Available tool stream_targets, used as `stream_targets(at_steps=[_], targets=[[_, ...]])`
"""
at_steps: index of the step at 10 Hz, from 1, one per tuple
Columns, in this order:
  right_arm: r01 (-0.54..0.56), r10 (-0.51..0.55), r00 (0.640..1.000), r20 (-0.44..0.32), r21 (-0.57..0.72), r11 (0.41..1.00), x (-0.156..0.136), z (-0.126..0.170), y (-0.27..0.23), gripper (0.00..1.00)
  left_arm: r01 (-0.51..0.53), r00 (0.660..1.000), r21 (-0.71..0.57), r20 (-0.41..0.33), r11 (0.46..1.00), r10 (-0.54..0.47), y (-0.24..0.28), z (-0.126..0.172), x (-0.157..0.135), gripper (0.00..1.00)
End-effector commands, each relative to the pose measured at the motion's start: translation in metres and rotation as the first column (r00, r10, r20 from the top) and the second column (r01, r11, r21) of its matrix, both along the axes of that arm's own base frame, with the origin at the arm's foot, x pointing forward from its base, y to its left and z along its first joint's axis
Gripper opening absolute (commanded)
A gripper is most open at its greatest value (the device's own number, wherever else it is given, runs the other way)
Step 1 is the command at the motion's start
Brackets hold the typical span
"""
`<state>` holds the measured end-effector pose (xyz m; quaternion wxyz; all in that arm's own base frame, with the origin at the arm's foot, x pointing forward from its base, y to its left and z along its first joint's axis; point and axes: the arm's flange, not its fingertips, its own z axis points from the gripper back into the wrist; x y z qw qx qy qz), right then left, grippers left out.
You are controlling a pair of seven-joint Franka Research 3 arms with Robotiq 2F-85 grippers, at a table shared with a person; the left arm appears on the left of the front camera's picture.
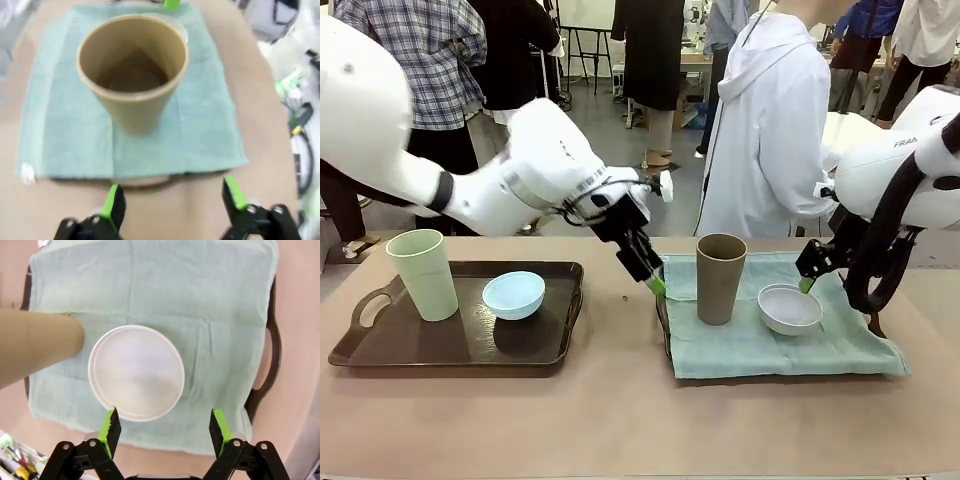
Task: Set up a tray with a mat and arrange the tableware.
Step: Place the Picnic Bowl and Reusable plastic cup back onto the Handle tray in front of the human's position.
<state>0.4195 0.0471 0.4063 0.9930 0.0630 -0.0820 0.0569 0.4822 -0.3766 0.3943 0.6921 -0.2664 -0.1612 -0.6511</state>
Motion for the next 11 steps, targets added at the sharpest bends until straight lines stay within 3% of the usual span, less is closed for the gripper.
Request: stream_targets(at_steps=[1,2,4,6,7,8,9,11], targets=[[-0.051,0.052,0.998,0.024,-0.034,0.998,-0.023,0.02,0.009,0.92,-0.199,0.973,0.186,-0.078,0.962,0.216,0.026,0.042,-0.02,1.0],[-0.067,0.068,0.997,0.045,-0.037,0.997,-0.027,0.033,0.014,0.92,-0.305,0.943,0.284,-0.046,0.909,0.33,0.038,0.06,-0.025,1.0],[-0.071,0.075,0.994,0.085,-0.047,0.996,-0.033,0.053,0.023,0.92,-0.509,0.836,0.457,0.06,0.729,0.546,0.064,0.091,-0.044,1.0],[-0.042,0.047,0.996,0.074,-0.058,0.997,-0.034,0.06,0.027,0.92,-0.663,0.688,0.542,0.171,0.516,0.705,0.079,0.117,-0.065,1.0],[-0.025,0.03,0.997,0.067,-0.078,0.997,-0.032,0.059,0.026,0.92,-0.669,0.668,0.57,0.178,0.477,0.723,0.082,0.122,-0.072,1.0],[0.008,0.0,0.997,0.074,-0.107,0.994,-0.026,0.057,0.023,0.92,-0.641,0.744,0.464,0.181,0.611,0.643,0.091,0.11,-0.052,1.0],[-0.064,0.068,0.994,0.088,-0.038,0.997,-0.033,0.063,0.024,0.92,-0.641,0.744,0.464,0.181,0.611,0.643,0.091,0.11,-0.052,1.0],[-0.064,0.068,0.994,0.088,-0.038,0.997,-0.033,0.063,0.024,0.92,-0.641,0.744,0.464,0.181,0.611,0.643,0.091,0.11,-0.052,1.0]])
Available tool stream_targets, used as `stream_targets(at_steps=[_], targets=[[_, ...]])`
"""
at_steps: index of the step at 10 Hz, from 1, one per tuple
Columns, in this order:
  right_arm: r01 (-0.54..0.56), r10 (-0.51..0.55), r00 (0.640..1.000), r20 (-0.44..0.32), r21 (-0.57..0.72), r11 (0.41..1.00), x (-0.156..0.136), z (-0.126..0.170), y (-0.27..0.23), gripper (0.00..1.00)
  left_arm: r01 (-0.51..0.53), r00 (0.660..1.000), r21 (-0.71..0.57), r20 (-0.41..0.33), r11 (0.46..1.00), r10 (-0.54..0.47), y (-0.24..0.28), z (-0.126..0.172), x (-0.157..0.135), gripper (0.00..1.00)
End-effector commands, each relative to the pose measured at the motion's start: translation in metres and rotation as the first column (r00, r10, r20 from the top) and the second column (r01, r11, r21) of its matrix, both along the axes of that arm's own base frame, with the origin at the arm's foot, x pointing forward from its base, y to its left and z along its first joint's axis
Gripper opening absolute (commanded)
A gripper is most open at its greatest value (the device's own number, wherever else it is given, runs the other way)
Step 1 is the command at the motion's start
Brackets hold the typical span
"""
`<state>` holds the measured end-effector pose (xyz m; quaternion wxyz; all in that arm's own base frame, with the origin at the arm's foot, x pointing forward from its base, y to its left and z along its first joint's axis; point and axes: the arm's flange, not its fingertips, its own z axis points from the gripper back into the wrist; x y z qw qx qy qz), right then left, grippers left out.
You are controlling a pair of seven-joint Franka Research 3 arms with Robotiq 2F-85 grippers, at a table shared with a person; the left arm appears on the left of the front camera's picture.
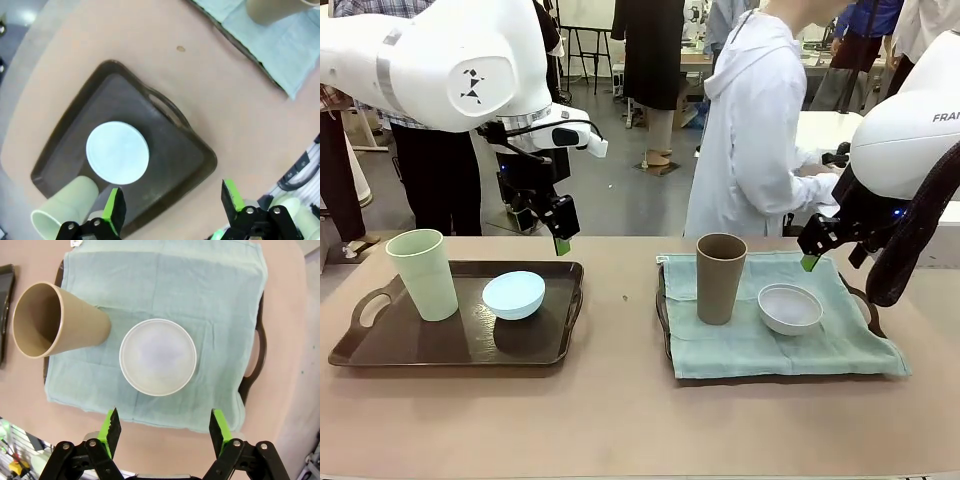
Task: Set up a tray with a mat and arrange the tableware.
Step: Place the Picnic Bowl and Reusable plastic cup back onto the Handle tray in front of the human's position, then pick up the Picnic Bowl and Reusable plastic cup from the Handle tray in front of the human's position and hold them in the air.
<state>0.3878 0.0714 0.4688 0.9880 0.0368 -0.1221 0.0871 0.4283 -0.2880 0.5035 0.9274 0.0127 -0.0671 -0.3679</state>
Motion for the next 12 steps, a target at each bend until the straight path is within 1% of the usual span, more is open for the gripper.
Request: stream_targets(at_steps=[1,10,11,12], targets=[[-0.016,0.016,1.0,0.001,0.017,1.0,-0.001,0.0,0.0,0.92,0.024,1.0,-0.033,-0.005,0.999,-0.024,0.002,0.001,0.001,1.0],[-0.016,0.016,1.0,0.001,0.017,1.0,-0.001,0.0,0.0,0.92,0.024,1.0,-0.033,-0.005,0.999,-0.024,0.002,0.001,0.001,1.0],[-0.003,0.003,1.0,0.001,0.001,1.0,0.0,0.001,0.001,0.92,0.007,1.0,-0.013,-0.001,1.0,-0.007,-0.001,-0.002,0.002,1.0],[0.036,-0.036,0.999,0.0,0.032,0.999,-0.006,0.005,-0.013,0.92,-0.04,0.998,-0.067,-0.043,0.997,0.037,0.033,0.006,-0.001,1.0]])
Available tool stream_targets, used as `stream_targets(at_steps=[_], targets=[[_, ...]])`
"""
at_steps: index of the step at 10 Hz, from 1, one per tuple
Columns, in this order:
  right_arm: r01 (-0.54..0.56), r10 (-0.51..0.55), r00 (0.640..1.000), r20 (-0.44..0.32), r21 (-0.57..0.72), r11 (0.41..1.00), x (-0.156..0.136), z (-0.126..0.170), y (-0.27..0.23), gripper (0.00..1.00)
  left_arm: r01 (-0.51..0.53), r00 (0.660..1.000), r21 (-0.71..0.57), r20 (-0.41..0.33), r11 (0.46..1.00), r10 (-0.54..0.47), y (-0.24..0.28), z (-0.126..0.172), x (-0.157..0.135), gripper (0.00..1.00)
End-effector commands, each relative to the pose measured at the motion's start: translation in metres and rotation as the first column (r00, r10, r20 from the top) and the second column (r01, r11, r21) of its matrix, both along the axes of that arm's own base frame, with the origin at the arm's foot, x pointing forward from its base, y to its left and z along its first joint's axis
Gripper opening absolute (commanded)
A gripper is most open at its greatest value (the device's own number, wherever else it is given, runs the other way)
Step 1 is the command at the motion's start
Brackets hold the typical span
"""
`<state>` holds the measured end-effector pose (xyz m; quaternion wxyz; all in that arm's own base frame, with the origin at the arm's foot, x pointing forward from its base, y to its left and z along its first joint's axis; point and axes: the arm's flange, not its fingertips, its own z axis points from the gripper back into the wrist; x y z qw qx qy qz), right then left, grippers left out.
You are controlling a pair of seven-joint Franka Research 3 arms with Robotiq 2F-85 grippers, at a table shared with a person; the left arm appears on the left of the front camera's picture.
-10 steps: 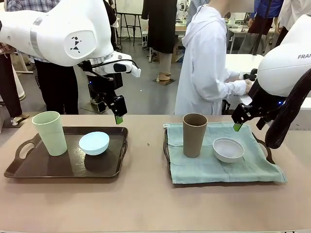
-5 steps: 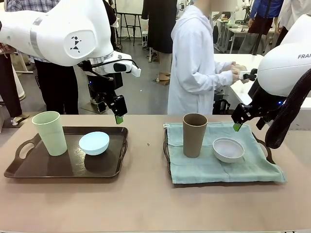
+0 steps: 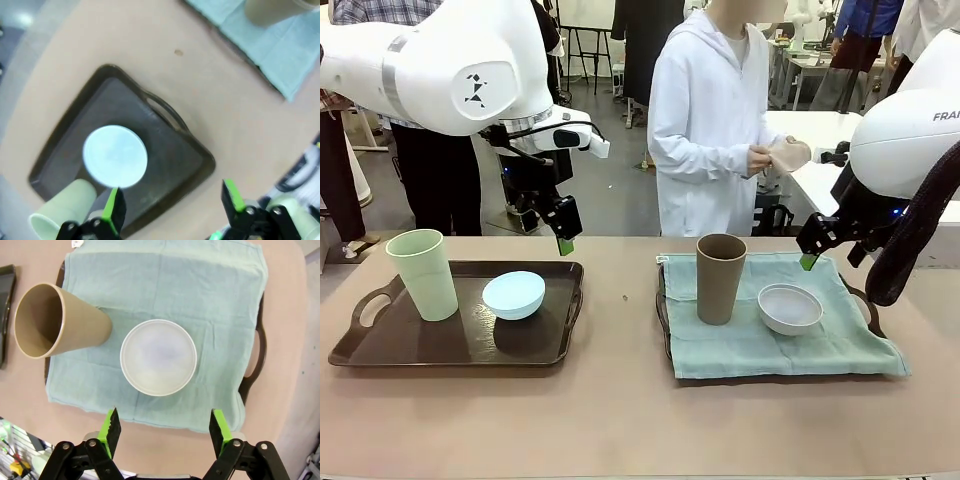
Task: Set up a tray with a mat and arrange the tableware.
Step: Pick up the Picnic Bowl and Reusable plastic cup from the Handle tray in front of the human's position and hold them in the air.
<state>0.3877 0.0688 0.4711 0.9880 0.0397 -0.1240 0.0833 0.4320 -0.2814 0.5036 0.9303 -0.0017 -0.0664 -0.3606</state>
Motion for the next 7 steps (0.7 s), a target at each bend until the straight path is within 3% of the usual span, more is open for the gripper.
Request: stream_targets(at_steps=[1,4,7], targets=[[0.073,-0.073,0.997,-0.007,0.04,0.997,-0.013,0.008,-0.025,0.92,-0.064,0.997,-0.066,-0.057,0.996,0.061,0.064,0.009,-0.014,1.0],[0.165,-0.155,0.986,-0.067,0.179,0.97,-0.028,0.027,-0.082,0.92,-0.236,0.968,-0.198,-0.128,0.951,0.214,0.181,0.037,-0.047,1.0],[0.247,-0.191,0.964,-0.183,0.364,0.898,-0.042,0.037,-0.161,0.92,-0.325,0.943,-0.382,-0.205,0.865,0.263,0.293,0.04,-0.055,1.0]])
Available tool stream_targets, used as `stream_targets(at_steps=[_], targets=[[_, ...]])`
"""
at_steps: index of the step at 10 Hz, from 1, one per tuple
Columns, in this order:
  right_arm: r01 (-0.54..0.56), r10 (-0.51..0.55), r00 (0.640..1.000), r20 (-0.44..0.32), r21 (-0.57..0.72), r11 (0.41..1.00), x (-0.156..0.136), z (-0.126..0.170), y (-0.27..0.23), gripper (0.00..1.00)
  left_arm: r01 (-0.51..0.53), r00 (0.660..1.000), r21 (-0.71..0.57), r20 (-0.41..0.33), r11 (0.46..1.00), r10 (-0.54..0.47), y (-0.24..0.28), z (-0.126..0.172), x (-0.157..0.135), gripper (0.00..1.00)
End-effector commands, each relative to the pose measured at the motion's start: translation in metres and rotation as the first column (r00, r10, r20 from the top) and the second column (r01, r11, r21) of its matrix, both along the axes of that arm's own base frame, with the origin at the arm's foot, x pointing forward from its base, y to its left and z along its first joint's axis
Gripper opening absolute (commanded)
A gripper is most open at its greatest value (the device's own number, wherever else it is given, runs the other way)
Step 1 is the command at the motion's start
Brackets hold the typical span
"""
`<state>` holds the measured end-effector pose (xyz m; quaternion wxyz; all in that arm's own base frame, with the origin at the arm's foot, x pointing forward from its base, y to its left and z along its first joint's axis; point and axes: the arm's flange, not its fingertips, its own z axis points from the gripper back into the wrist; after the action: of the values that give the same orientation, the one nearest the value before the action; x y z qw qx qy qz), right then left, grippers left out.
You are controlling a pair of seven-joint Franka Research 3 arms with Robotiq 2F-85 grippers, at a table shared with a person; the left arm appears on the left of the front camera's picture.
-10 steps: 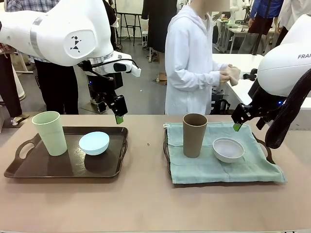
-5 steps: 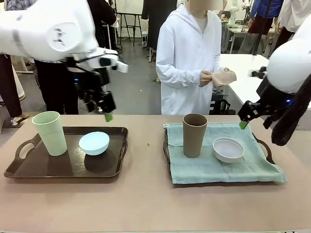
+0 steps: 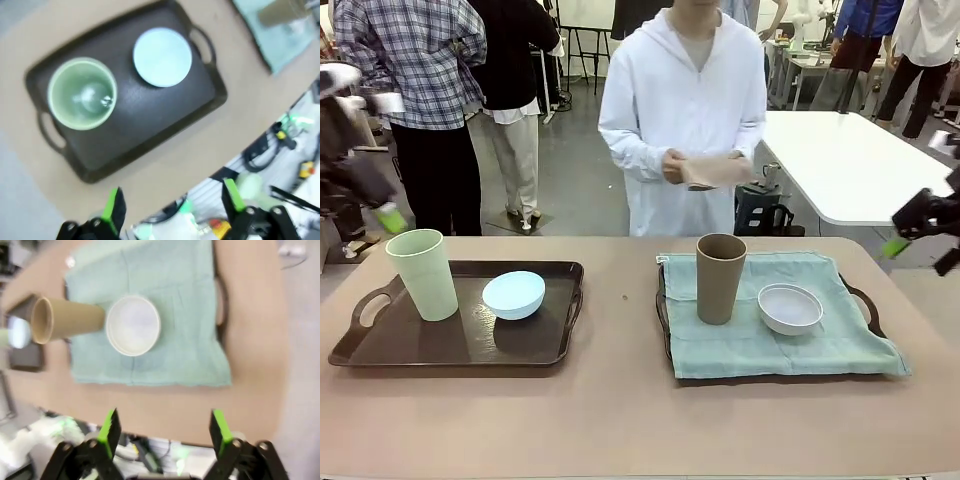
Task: Set up a tray with a mat and arrange the tableware.
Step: Pick up the Picnic Bowl and Reusable plastic cup from the Handle tray in front of the human's position and hold them in the air.
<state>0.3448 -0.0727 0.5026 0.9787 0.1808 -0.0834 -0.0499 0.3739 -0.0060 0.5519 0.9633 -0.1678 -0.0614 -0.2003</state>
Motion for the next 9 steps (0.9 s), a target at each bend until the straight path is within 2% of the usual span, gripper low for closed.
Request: stream_targets(at_steps=[1,4,6,9], targets=[[0.061,-0.055,0.998,-0.038,0.178,0.982,-0.004,0.005,-0.05,0.92,-0.056,0.998,-0.184,-0.005,0.981,0.056,0.058,-0.008,-0.004,1.0],[0.149,-0.131,0.988,-0.076,0.346,0.926,-0.005,-0.008,-0.106,0.92,-0.067,0.998,-0.35,-0.042,0.934,0.055,0.122,-0.025,-0.003,1.0],[0.163,-0.137,0.987,-0.089,0.453,0.876,-0.007,-0.02,-0.127,0.92,-0.115,0.993,-0.471,-0.028,0.874,0.115,0.159,-0.037,-0.008,1.0],[0.217,-0.188,0.976,-0.108,0.525,0.823,-0.019,-0.035,-0.157,0.92,-0.15,0.983,-0.603,-0.006,0.783,0.184,0.191,-0.053,-0.024,1.0]])
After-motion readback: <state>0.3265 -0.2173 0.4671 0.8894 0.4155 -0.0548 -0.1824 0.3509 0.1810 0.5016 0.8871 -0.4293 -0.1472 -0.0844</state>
